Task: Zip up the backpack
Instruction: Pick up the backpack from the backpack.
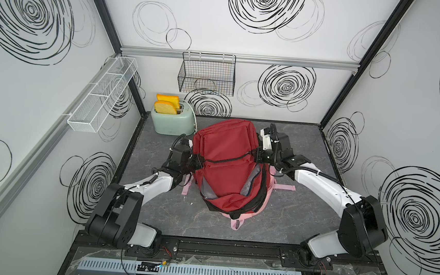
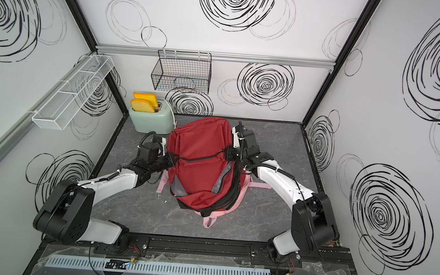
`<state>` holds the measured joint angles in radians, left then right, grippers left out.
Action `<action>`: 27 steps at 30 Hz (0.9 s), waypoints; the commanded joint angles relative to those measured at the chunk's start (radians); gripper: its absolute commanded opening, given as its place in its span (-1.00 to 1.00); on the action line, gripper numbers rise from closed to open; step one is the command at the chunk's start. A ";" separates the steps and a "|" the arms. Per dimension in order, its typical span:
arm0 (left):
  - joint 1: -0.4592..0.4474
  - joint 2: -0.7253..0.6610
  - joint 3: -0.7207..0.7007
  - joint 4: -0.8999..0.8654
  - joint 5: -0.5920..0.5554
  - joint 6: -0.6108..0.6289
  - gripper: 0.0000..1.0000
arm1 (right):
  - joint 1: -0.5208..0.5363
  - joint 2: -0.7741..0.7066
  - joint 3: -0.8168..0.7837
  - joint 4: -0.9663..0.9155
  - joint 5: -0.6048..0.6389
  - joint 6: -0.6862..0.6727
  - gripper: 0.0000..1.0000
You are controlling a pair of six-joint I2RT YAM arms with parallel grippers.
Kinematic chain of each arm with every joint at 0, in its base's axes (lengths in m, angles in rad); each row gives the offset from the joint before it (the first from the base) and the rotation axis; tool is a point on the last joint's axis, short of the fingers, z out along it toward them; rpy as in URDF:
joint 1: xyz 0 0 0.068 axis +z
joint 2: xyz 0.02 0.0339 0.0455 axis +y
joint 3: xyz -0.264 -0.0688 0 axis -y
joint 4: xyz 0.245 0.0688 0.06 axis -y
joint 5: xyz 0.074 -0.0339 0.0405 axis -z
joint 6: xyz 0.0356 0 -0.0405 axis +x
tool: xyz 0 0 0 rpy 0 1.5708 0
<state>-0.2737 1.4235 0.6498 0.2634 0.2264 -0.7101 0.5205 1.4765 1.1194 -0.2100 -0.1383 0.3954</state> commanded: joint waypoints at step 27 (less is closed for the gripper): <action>0.057 -0.144 -0.071 0.000 -0.044 -0.025 0.59 | -0.359 0.000 0.716 -0.549 0.332 -0.134 -1.00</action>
<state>-0.2260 1.2995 0.5941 0.2535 0.2035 -0.7223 0.2008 1.4631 1.7832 -0.7197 0.1524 0.2848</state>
